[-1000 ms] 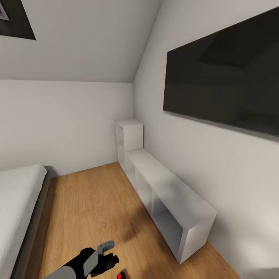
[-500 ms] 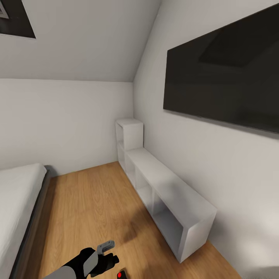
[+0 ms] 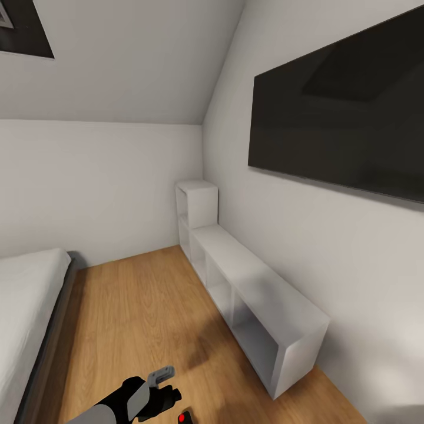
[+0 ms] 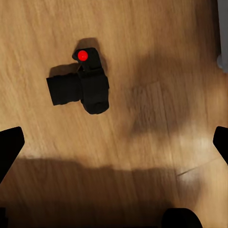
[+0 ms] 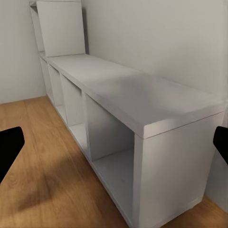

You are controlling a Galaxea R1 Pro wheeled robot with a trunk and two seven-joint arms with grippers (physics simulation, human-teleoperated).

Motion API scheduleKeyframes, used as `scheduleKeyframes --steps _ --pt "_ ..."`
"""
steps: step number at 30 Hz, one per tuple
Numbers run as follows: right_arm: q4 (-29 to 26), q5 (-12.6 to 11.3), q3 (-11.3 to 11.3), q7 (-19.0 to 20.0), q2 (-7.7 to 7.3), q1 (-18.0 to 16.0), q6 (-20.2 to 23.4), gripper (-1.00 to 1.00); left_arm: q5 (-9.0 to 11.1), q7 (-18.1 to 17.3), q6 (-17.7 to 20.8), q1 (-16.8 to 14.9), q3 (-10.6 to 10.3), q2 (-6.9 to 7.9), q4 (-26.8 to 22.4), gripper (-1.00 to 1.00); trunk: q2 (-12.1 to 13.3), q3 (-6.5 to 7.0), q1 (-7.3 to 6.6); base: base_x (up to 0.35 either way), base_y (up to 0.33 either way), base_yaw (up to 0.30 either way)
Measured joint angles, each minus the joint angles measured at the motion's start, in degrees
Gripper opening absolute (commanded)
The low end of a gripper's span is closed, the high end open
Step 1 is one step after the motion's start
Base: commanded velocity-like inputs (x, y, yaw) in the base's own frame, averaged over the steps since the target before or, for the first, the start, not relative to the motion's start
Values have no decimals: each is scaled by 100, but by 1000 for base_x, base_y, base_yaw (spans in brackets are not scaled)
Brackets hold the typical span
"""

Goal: Attach the digital camera to the camera tripod in the bedroom.

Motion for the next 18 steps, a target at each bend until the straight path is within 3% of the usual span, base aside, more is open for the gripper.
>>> scheduleKeyframes --steps 10,18 --pt "0 0 0 2 0 0 0 100 0 0 0 0 0 -1 0 100 0 0 0 0 0 0" --pt "2 11 0 5 0 0 0 100 -1 0 0 0 0 -15 0 100 -320 -143 175 0 0 0"
